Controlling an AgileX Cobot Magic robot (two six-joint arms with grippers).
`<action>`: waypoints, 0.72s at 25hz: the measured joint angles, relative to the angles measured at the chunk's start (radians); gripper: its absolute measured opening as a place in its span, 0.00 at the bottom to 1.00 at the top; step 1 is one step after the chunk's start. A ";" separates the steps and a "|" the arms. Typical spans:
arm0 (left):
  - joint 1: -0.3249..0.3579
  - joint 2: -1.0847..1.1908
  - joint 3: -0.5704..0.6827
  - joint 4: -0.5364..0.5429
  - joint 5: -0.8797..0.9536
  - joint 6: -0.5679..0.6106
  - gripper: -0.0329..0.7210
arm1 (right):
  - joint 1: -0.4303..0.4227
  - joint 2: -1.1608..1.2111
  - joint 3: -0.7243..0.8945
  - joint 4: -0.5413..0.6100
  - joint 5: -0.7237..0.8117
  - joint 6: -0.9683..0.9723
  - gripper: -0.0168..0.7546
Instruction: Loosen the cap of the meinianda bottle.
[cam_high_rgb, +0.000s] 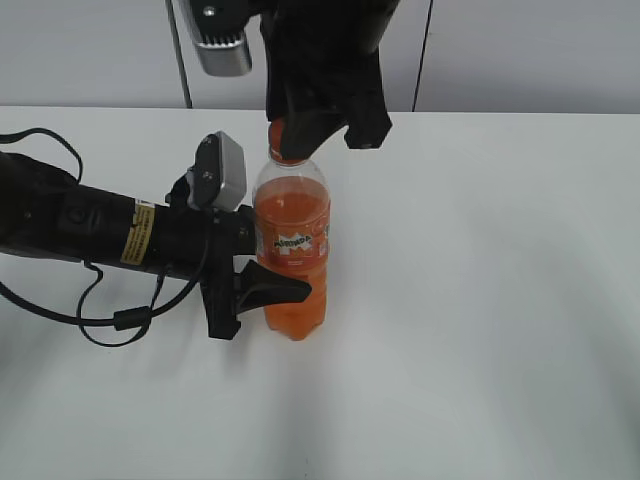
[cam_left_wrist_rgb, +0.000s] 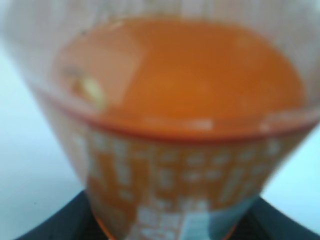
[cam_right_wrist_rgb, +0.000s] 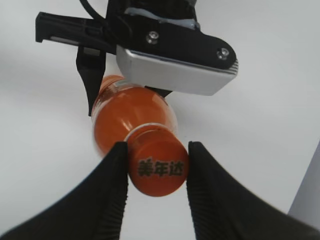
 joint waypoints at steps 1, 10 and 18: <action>0.000 0.000 0.000 0.000 0.000 0.000 0.53 | 0.000 0.000 0.000 0.000 0.000 -0.040 0.37; 0.000 0.000 0.000 0.001 0.000 0.000 0.53 | 0.000 0.000 -0.001 0.001 0.000 -0.193 0.37; 0.000 0.000 0.000 0.005 -0.001 0.000 0.53 | 0.000 -0.001 -0.001 0.020 0.001 -0.204 0.37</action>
